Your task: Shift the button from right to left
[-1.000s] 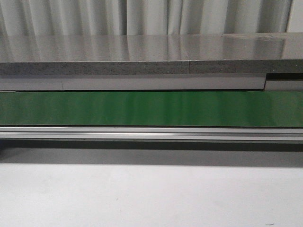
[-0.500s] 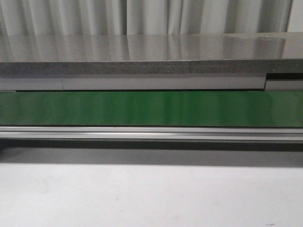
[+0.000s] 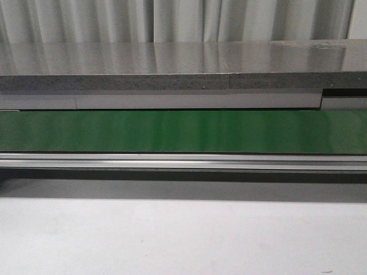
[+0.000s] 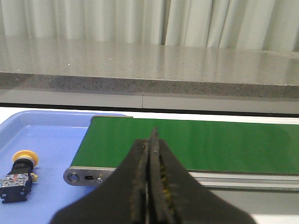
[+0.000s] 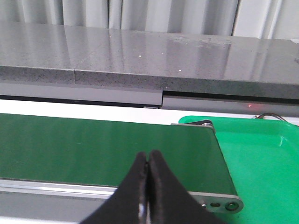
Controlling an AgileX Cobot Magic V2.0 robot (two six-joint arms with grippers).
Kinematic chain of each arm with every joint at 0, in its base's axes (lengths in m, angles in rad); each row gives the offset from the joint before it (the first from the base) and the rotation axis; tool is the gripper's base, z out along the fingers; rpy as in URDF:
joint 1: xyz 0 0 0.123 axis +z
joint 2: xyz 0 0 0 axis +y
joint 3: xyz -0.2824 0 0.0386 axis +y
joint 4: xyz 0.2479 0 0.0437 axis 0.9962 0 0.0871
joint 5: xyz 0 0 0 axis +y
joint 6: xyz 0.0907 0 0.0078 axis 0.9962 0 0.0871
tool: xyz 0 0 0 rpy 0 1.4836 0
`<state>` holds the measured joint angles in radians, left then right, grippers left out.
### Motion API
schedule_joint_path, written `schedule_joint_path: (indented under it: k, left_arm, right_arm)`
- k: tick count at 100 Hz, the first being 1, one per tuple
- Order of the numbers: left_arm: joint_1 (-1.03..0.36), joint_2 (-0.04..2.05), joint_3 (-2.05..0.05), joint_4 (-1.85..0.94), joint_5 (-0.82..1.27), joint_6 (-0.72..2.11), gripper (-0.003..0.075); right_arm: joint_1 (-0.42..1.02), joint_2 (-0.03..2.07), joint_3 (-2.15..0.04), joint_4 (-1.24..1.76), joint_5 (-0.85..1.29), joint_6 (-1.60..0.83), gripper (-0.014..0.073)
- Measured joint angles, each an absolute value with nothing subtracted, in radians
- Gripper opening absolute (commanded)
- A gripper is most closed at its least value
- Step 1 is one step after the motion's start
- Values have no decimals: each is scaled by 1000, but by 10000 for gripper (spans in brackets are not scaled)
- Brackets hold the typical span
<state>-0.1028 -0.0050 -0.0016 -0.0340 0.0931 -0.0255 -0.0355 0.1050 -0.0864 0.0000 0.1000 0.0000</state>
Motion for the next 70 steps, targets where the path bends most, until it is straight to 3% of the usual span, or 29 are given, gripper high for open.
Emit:
schedule_joint_path:
  k: [24,70]
  left_arm:
    - [-103,-5,-2,-34,93,-26,-20]
    - [-103,-5,-2,-34,95,-26,-20]
  right_arm:
    - [-35,79,19,0,0,0,-67]
    - [-35,-10,28,0,118,0,-67]
